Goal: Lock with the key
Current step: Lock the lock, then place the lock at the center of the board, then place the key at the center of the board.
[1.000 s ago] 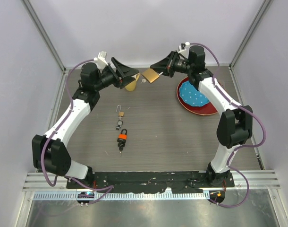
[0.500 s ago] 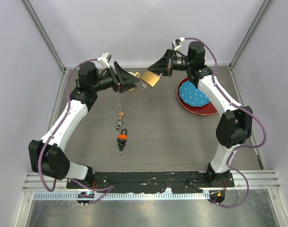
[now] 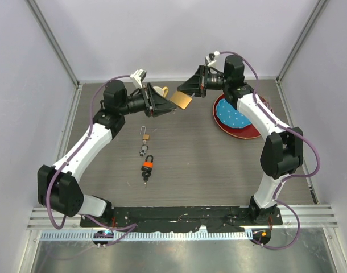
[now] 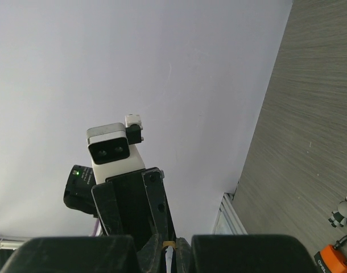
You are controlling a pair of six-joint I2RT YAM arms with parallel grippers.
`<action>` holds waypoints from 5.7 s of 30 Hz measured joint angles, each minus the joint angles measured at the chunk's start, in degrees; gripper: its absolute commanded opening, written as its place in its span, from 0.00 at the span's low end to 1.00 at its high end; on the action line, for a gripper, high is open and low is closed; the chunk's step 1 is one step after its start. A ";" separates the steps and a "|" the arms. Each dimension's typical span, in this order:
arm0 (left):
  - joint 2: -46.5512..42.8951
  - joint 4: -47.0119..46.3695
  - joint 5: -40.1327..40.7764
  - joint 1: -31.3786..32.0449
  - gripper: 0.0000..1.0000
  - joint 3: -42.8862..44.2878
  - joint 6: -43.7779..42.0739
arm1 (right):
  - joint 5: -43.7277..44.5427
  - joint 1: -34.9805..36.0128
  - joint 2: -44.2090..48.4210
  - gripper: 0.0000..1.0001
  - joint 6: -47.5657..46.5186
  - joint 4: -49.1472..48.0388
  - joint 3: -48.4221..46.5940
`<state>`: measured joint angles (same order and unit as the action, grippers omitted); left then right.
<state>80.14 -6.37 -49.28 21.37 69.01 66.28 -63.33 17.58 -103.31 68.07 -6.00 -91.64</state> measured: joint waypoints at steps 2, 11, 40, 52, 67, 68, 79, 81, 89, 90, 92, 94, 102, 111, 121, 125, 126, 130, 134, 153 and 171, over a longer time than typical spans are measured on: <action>0.07 -0.33 0.02 0.02 0.32 -1.25 0.57 | -0.04 0.00 0.22 0.02 -0.07 0.07 0.98; 1.38 -3.61 -0.09 0.52 0.05 -2.51 2.56 | 0.44 -0.02 0.63 0.02 0.11 -0.09 1.66; -3.56 -10.16 1.55 0.74 0.00 -11.26 6.75 | -1.60 1.38 -0.35 0.02 -1.44 0.11 0.09; -7.72 -7.43 1.42 0.74 0.00 -14.95 3.80 | -2.14 1.55 -0.35 0.02 -3.50 1.55 0.09; -12.74 5.92 -2.23 0.02 0.00 -17.14 -3.78 | 1.40 0.17 -0.42 0.02 -13.60 9.60 0.72; -12.79 5.97 -2.23 -0.17 0.00 -17.09 -3.78 | 1.95 0.33 -0.61 0.02 -17.11 12.94 0.66; -10.38 6.51 -1.51 -0.87 0.00 -17.09 -3.93 | 16.46 9.35 -11.69 0.02 -54.47 48.83 -1.09; -9.81 7.08 -0.76 -0.87 0.00 -17.33 -4.00 | 18.34 11.45 -12.57 0.02 -57.44 50.36 0.63; -8.59 6.54 1.42 -0.94 0.00 -22.56 -3.50 | 21.14 15.41 -13.77 0.02 -60.63 49.05 6.43; -8.39 6.54 1.62 -0.94 0.00 -23.08 -3.37 | 21.38 15.34 -14.10 0.02 -60.59 48.41 6.64; -8.07 6.38 1.77 -0.94 0.00 -23.78 -3.28 | 22.03 15.30 -14.49 0.07 -60.54 46.51 7.30; -8.00 6.19 1.81 -0.96 0.00 -24.26 -3.32 | 22.53 15.28 -14.71 0.11 -60.39 45.03 7.96; -7.19 6.23 1.99 -1.05 0.00 -25.33 -3.78 | 25.20 14.97 -15.37 0.39 -58.82 42.75 9.44; -5.92 6.84 2.21 -1.05 0.00 -25.86 -5.49 | 31.95 14.97 -15.23 0.47 -57.09 43.19 9.64; -3.89 10.21 3.43 -1.09 0.00 -25.86 -8.26 | 39.54 14.64 -14.32 0.53 -56.08 45.72 8.04; -2.05 11.96 4.85 -1.14 0.00 -25.83 -9.27 | 43.52 14.12 -14.32 0.57 -56.15 46.97 6.64; -1.36 12.57 5.27 -1.14 0.00 -25.83 -9.66 | 44.35 14.01 -14.32 0.58 -56.19 47.39 6.19; 1.84 14.43 6.27 -1.14 0.00 -25.73 -10.23 | 46.25 13.66 -14.32 0.60 -56.87 48.98 3.93; 4.74 15.43 6.84 -1.14 0.00 -25.22 -11.04 | 46.05 13.25 -14.32 0.60 -57.51 49.35 2.05; 16.65 16.44 11.23 3.89 0.00 -15.45 -11.30 | 45.99 12.26 -9.57 0.72 -53.46 51.06 -2.12; 22.84 18.56 15.87 5.68 0.69 -12.68 -14.21 | 42.73 9.77 0.96 0.75 -49.66 50.23 -1.09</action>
<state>102.98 12.19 -33.41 27.05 56.34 52.07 -20.60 27.35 -102.35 18.41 44.23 -92.73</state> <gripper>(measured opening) 0.655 0.738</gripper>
